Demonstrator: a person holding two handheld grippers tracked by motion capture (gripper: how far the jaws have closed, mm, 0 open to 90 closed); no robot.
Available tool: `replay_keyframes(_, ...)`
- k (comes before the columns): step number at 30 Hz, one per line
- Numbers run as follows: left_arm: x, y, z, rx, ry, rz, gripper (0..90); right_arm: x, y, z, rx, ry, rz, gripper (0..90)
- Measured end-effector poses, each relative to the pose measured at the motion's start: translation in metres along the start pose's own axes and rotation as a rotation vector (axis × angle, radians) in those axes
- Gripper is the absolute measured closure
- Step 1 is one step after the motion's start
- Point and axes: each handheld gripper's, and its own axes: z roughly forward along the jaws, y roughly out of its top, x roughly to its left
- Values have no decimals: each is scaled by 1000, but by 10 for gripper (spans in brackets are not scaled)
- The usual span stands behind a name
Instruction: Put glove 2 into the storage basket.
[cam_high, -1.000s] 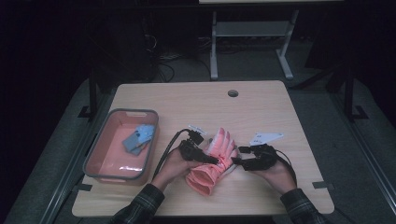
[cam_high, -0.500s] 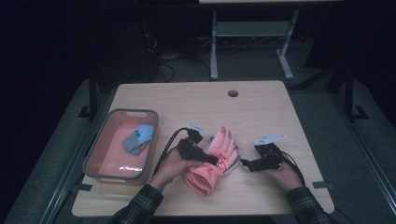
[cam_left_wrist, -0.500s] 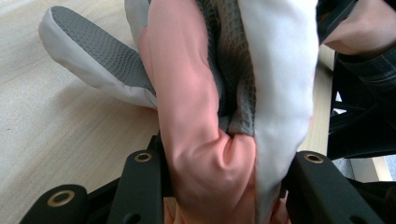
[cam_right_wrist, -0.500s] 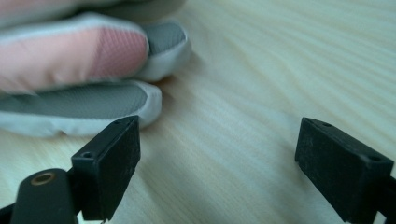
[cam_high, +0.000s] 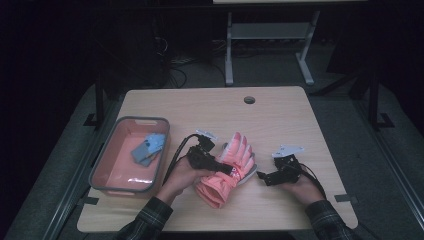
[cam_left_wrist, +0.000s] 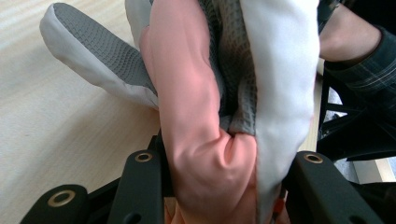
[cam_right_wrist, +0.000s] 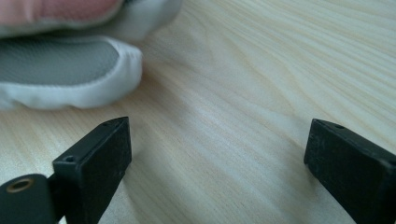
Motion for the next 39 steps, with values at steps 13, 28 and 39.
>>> replay_keyframes(13,-3,8,-31,-40,11,-20,590,1,1,1,1,-4,1,54)
replay_keyframes(28,-4,16,-68,-66,44,-44,586,1,1,1,4,-5,7,51)
replay_keyframes(39,-1,18,-103,-110,60,-69,584,1,1,1,3,-5,6,51)
